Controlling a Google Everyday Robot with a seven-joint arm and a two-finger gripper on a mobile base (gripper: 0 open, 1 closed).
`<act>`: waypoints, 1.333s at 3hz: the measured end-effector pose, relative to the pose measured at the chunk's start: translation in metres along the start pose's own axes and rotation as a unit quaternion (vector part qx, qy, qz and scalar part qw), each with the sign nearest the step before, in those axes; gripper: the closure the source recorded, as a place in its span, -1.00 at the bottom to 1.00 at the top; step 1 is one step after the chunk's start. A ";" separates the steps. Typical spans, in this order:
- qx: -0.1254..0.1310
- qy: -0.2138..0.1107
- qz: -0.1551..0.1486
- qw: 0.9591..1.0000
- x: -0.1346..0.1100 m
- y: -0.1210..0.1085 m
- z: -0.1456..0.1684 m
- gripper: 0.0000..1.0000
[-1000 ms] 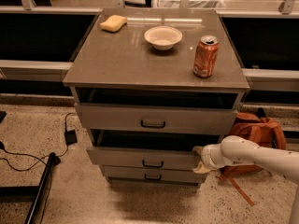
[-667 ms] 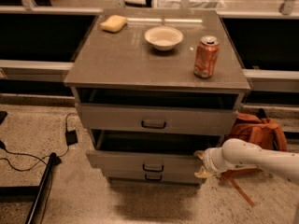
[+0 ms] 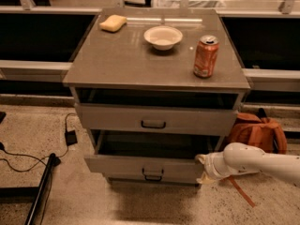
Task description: Open middle drawer
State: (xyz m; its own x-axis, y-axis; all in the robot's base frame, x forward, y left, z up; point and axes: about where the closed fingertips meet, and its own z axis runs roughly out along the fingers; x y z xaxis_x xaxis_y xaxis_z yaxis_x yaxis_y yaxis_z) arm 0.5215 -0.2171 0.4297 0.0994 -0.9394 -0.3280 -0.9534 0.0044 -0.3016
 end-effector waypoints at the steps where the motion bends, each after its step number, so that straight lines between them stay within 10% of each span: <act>1: 0.000 0.000 0.000 1.000 0.000 0.000 0.000 -0.08; 4: 0.019 0.006 -0.072 0.997 -0.070 -0.005 -0.066 -0.16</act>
Offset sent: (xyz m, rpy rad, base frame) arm -0.0692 0.0369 0.0830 -0.0682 -0.0572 0.1314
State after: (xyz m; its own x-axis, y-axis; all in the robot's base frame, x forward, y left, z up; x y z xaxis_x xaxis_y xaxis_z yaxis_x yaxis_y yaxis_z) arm 0.5004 -0.1740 0.5130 0.2313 -0.9350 -0.2689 -0.9179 -0.1181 -0.3789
